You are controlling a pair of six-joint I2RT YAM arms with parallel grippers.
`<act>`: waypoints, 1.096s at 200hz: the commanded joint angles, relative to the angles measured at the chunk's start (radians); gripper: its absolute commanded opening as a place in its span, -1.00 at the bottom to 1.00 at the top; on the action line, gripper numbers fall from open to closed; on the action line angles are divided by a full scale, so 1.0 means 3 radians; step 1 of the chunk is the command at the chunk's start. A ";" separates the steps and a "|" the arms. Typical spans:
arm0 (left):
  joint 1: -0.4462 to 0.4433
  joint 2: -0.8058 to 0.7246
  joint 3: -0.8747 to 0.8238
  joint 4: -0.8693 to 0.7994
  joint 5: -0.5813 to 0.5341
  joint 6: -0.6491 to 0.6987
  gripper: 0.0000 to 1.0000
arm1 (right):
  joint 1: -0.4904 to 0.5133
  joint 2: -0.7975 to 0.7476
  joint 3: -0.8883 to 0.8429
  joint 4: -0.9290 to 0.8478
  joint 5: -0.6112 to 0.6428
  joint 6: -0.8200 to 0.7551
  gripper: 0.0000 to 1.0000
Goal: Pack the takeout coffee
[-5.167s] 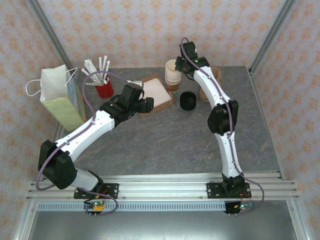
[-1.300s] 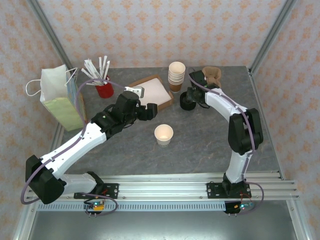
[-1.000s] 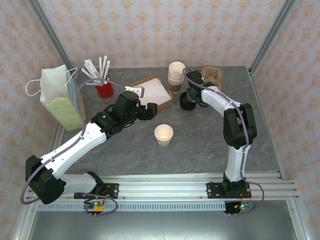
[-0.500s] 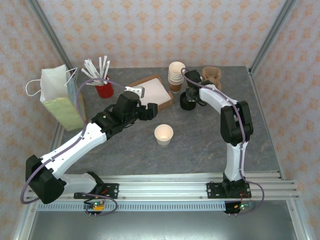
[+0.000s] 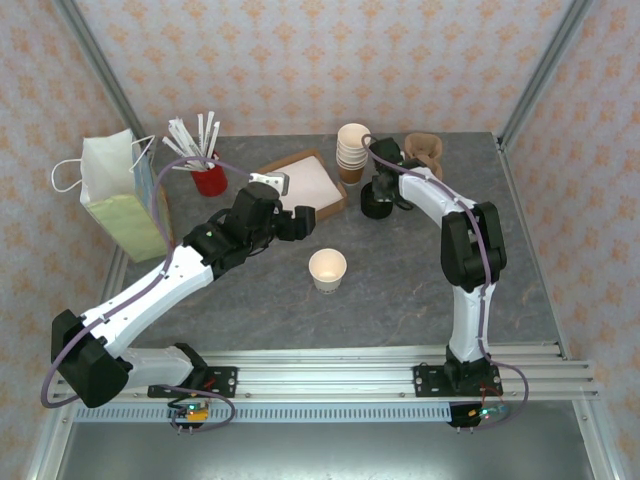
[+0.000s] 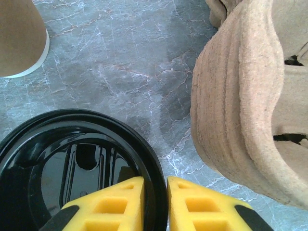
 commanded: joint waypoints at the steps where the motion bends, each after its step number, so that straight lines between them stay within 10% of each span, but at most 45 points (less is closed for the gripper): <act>1: -0.0028 0.0019 0.0020 0.0068 -0.0067 -0.0002 0.70 | -0.0020 -0.0103 0.0105 -0.0123 0.0141 -0.0054 -0.64; 114: -0.0032 0.0079 0.0041 0.0162 -0.0093 0.0298 0.69 | -0.0018 -0.0683 0.0081 -0.0396 -0.0018 -0.0082 -0.78; 170: -0.0028 0.0076 -0.0083 0.0693 0.0282 0.0542 0.66 | 0.0012 -0.1835 -0.0806 0.0089 -0.1502 0.0358 -0.79; 219: 0.0279 -0.0068 -0.0203 0.1550 0.1126 -0.0833 0.66 | 0.0138 -0.2539 -0.1513 0.1533 -0.2441 0.1808 -0.78</act>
